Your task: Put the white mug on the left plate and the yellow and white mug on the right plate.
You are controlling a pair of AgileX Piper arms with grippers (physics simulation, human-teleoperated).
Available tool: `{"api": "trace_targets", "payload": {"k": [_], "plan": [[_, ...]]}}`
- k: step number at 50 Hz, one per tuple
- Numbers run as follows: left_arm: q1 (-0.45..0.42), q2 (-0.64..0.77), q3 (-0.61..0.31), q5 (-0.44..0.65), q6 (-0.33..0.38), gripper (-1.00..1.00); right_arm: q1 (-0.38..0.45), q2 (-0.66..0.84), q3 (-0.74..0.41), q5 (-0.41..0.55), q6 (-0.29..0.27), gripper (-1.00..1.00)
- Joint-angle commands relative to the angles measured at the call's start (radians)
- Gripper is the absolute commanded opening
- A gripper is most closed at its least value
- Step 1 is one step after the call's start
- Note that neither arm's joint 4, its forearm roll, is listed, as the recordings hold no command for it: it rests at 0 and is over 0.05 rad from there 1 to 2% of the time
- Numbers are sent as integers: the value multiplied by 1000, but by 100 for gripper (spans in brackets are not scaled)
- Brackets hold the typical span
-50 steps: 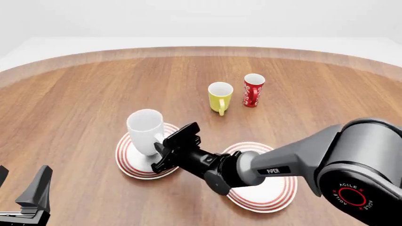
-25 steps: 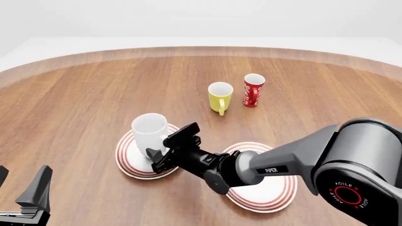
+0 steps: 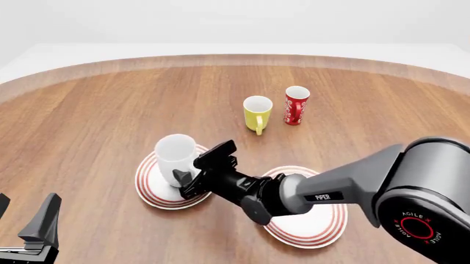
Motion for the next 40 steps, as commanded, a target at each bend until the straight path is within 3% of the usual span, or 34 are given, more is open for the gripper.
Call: {"api": "trace_targets", "payload": {"k": [1,40], "plan": [[0,0,0,0,0,100,-12,-36,22,0,-7,100],[0,0,0,0,0,100,-57,-339,153,33,-34,100]]}}
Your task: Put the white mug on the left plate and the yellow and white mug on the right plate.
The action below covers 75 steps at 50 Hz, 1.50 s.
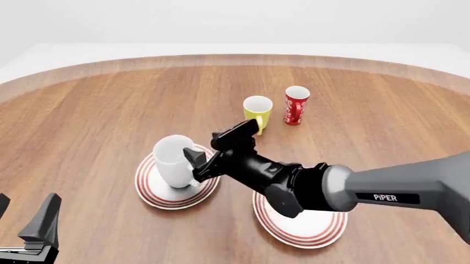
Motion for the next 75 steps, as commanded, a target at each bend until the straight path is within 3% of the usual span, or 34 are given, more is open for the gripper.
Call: {"api": "trace_targets", "payload": {"k": [1,38,75], "plan": [[0,0,0,0,0,100,-25,-104,38,12,-4,100],[0,0,0,0,0,100,-241,-334,103,24,-15,100],[0,0,0,0,0,100,-373,-185,-12,71,38,100]]}}
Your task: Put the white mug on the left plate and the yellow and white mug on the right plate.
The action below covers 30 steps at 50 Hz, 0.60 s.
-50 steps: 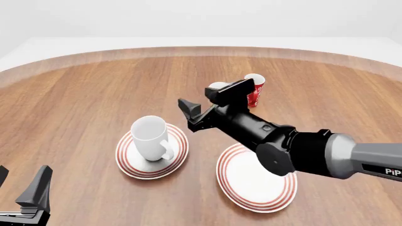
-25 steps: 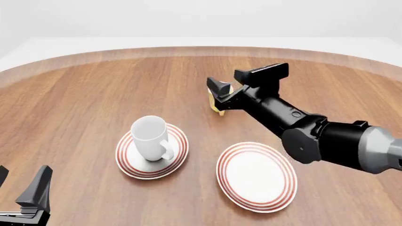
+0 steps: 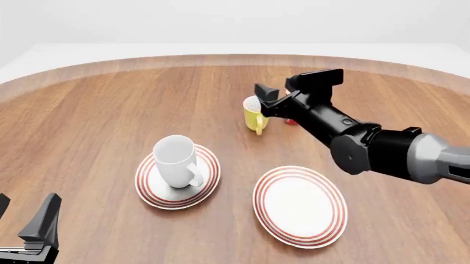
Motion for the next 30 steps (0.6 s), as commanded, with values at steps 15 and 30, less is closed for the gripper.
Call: {"api": "trace_targets", "payload": {"k": [15,30], "plan": [[0,0,0,0,0,100,-70,134,-95,24,33,100],[0,0,0,0,0,100,-93,188,-147,48,56,100]]}}
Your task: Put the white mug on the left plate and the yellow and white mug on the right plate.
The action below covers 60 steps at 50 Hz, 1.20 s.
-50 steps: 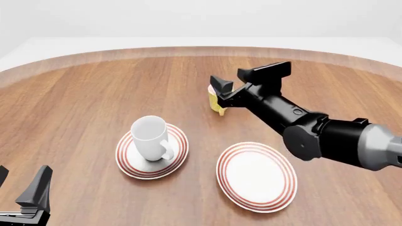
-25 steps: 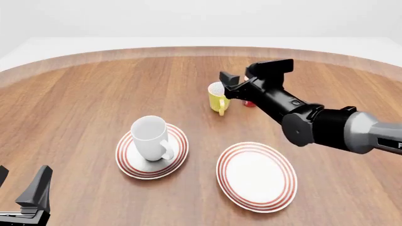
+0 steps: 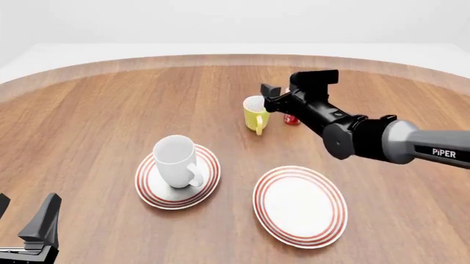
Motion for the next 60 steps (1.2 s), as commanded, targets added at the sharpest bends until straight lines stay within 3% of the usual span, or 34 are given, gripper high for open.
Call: {"api": "trace_targets", "payload": {"k": [1,42,60], "plan": [[0,0,0,0,0,100,-20,47,-43,20,22,100],[0,0,0,0,0,100,-32,158,-144,110,123,100],[0,0,0,0,0,100,-43,201,-177,131,137,100]]}}
